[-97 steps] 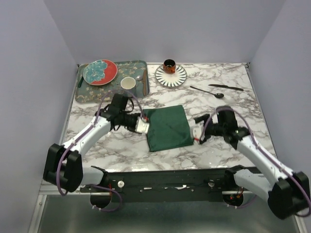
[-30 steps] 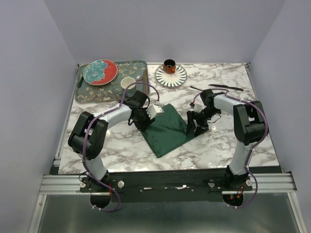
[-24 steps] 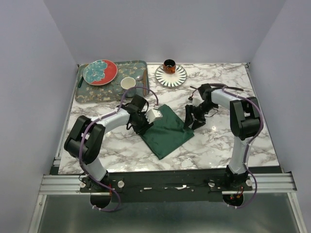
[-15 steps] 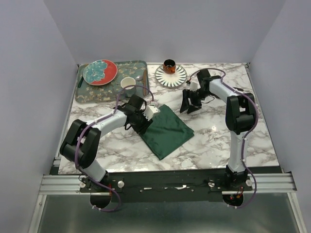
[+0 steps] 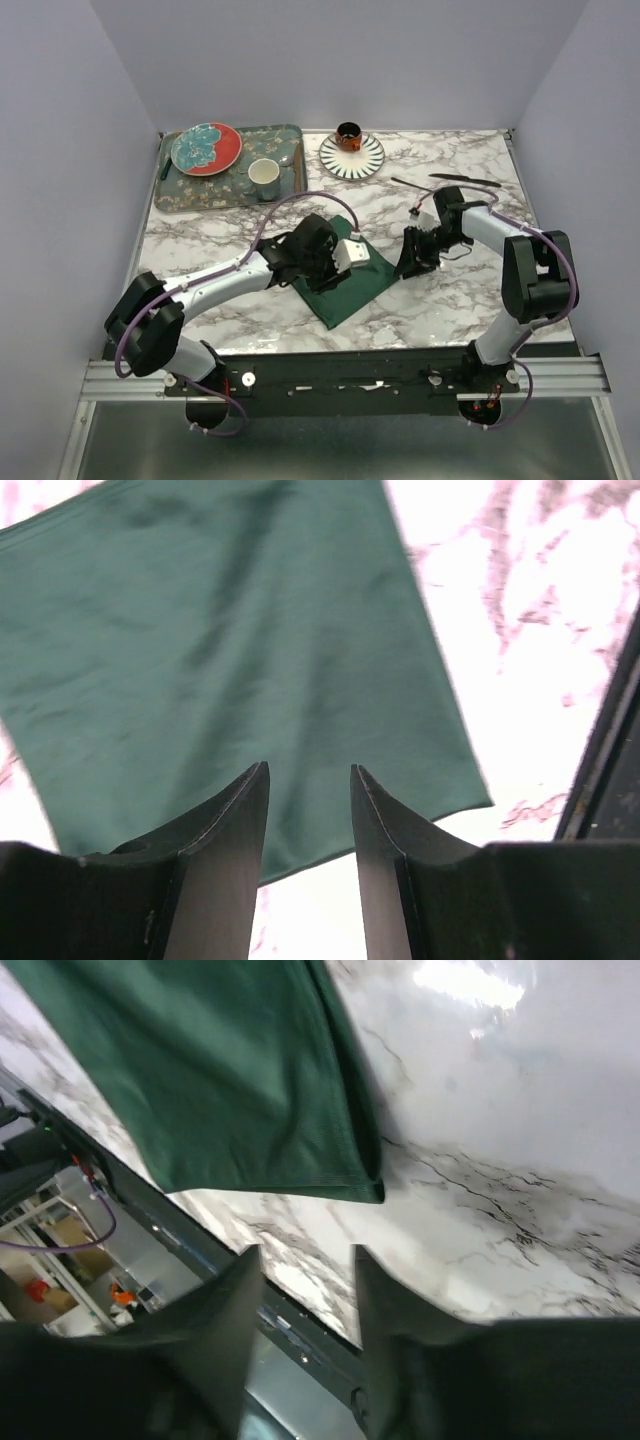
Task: Fold the napkin into a case and place the utensils inside
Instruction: Rotate the lower triangle-folded napkin at the center of the board.
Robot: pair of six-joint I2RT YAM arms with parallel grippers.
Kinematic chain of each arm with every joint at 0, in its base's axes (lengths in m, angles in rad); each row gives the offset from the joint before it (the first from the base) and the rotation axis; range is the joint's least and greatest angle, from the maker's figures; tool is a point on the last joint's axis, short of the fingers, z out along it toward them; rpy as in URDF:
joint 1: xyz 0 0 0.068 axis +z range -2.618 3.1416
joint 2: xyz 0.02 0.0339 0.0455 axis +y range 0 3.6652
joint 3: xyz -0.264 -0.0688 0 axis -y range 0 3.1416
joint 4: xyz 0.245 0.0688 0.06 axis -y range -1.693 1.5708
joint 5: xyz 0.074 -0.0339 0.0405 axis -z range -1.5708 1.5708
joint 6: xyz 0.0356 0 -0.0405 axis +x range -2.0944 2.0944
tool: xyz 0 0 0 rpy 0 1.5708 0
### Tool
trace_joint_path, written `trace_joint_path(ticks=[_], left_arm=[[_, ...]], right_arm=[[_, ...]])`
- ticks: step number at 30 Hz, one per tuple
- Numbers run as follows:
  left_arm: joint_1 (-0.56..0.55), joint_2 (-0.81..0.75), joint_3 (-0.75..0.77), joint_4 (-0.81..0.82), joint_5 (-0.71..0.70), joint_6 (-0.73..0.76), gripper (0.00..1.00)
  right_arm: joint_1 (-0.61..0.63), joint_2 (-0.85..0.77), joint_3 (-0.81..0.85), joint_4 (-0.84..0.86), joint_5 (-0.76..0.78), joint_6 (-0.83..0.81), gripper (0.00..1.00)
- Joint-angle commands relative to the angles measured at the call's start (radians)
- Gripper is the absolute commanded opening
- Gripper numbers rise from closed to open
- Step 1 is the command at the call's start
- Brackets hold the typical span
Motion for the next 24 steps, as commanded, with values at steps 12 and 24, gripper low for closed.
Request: trace_joint_path(ticks=[12, 24], left_arm=[[-0.218, 0.119, -0.012, 0.099, -0.114, -0.104, 0.48], [-0.26, 0.166, -0.006, 0.107, -0.143, -0.107, 0.47]], right_arm=[[-0.032, 0.133, -0.092, 0.204, -0.032, 0.093, 0.29], [-0.034, 0.145, -0.108, 0.227, -0.039, 0.1, 0.11]])
